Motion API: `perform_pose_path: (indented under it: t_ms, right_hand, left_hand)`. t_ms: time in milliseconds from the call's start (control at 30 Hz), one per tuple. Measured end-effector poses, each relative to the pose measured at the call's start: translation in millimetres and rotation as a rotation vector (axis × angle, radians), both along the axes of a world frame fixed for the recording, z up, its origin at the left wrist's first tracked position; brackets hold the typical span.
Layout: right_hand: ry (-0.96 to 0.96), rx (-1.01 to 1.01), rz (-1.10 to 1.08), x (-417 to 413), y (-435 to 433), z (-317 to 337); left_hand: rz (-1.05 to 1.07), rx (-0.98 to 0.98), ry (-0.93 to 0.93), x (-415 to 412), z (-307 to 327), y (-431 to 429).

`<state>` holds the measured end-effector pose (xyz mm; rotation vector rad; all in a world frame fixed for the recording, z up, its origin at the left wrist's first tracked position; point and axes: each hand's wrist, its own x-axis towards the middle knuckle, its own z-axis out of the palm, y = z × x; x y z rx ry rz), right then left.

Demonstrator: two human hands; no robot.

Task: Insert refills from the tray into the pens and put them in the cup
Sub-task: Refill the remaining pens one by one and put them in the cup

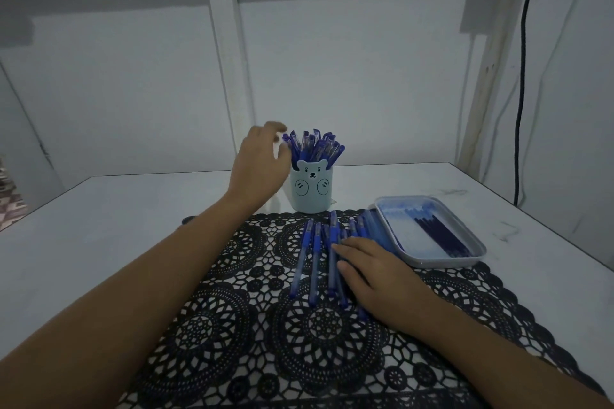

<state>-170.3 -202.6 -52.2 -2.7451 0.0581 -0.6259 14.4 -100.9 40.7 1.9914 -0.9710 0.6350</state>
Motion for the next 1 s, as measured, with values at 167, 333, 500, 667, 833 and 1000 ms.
perform_pose_path:
  t_ms: [167, 333, 500, 667, 833, 1000]
  right_hand:
    - [-0.091, 0.064, -0.013, 0.5, 0.2, 0.3]
    - [-0.137, 0.075, -0.008, -2.0, 1.9, 3.5]
    - [-0.155, 0.072, -0.017, -5.2, 1.9, 4.4]
    - [-0.192, 0.074, -0.033, -7.6, 0.5, 5.1]
    - [-0.285, 0.006, -0.040, -8.6, 5.4, 9.0]
    - [-0.283, -0.381, 0.011, -11.1, 24.2, 10.8]
  left_hand:
    - [-0.003, 0.428, 0.267, -38.5, -43.9, 21.7]
    - [0.067, 0.678, 0.339, -51.7, -63.9, 26.6]
    - [0.060, 0.796, 0.331, -61.9, -52.9, 23.3]
    - [0.188, 0.812, 0.234, -59.2, -49.8, 33.0]
    - [0.052, 0.666, 0.031, -65.9, -51.5, 65.4]
    - [-0.210, 0.575, -0.022, -88.6, -60.1, 92.9]
